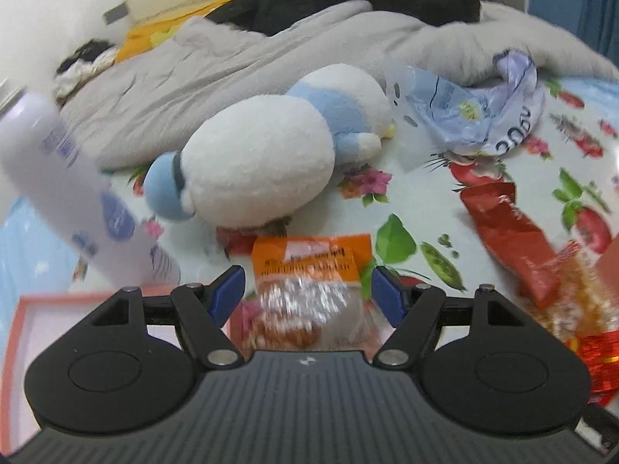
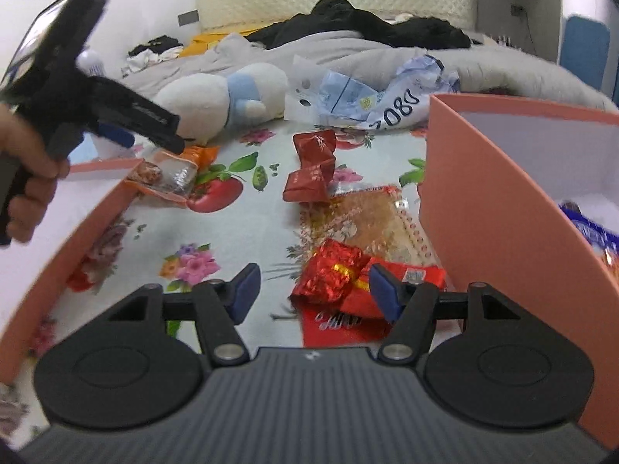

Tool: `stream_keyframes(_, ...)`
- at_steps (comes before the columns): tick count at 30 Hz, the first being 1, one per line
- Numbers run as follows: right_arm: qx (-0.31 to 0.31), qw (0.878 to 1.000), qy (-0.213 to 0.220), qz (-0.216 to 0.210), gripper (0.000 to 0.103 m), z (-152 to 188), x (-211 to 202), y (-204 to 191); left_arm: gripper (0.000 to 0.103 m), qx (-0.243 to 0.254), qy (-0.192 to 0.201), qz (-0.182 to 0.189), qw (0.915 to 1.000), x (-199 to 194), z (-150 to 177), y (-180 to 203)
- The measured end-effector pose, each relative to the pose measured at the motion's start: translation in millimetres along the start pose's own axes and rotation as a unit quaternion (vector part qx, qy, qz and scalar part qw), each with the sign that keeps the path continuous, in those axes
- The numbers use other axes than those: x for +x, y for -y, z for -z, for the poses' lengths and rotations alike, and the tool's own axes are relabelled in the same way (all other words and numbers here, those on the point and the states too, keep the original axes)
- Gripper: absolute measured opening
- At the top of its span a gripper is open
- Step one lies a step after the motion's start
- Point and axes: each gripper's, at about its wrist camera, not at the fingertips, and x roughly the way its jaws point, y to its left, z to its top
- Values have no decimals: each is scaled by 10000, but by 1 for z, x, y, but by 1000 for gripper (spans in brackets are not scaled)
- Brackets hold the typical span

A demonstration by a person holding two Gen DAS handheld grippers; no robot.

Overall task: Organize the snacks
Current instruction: 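Grasp the orange seasoning packet with the left gripper while the right reaches for the red foil candy, then grasp the red foil candy with the right gripper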

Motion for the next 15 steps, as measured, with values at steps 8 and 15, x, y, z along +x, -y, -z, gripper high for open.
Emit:
stream_keyframes(8, -393, 9987, -223, 250, 64, 3, 27, -5, 76, 673, -368, -355, 9964, 43, -5, 9)
stream_keyframes(15, -316, 9988, -336, 161, 52, 7, 30, 0, 70, 54, -638, -203, 9977, 51, -3, -3)
